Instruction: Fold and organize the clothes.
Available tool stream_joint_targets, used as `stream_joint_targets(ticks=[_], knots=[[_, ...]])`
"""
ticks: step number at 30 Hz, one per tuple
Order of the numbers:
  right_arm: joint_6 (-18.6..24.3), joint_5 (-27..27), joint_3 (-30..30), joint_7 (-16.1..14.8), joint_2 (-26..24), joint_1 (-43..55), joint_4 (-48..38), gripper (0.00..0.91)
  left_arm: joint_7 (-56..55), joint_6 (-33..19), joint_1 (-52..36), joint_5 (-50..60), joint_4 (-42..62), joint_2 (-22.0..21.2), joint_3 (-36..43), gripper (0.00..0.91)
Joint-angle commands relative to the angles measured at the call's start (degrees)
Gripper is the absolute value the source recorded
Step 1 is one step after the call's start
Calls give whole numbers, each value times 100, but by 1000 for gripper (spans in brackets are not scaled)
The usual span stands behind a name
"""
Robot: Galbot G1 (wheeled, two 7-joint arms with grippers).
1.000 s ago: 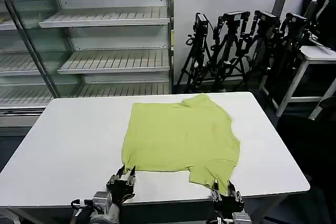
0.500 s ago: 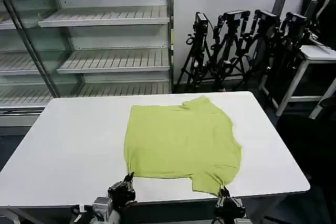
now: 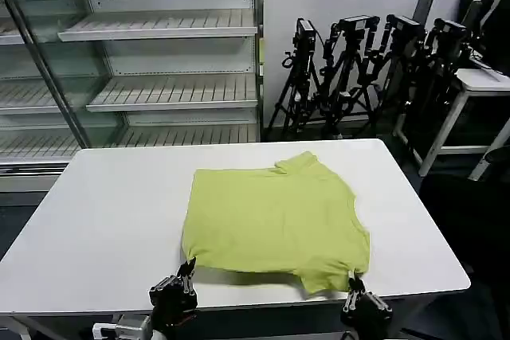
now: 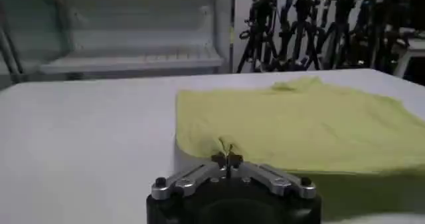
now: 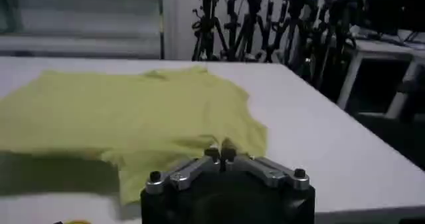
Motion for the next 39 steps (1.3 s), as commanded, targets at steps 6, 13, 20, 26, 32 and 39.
stream_joint_targets(ticks=[6, 13, 20, 26, 32, 39], knots=[[257, 735, 435, -95, -414, 954, -305, 0, 471, -283, -513, -711, 304, 284, -88, 20], [104, 952, 427, -97, -470, 1413, -726, 0, 537, -329, -891, -842, 615, 395, -40, 20], [75, 1005, 291, -10, -552, 1816, -1174, 0, 528, -327, -1280, -853, 1031, 569, 12, 20], [74, 1008, 189, 19, -546, 2036, -1359, 0, 525, -315, -1588, -994, 1236, 604, -44, 20], [77, 997, 87, -23, -602, 2115, -1489, 0, 496, -316, -1745, -1073, 1337, 609, -17, 20], [90, 998, -22, -40, -681, 2334, -1571, 0, 365, -415, -2064, -1209, 1477, 615, 20, 20]])
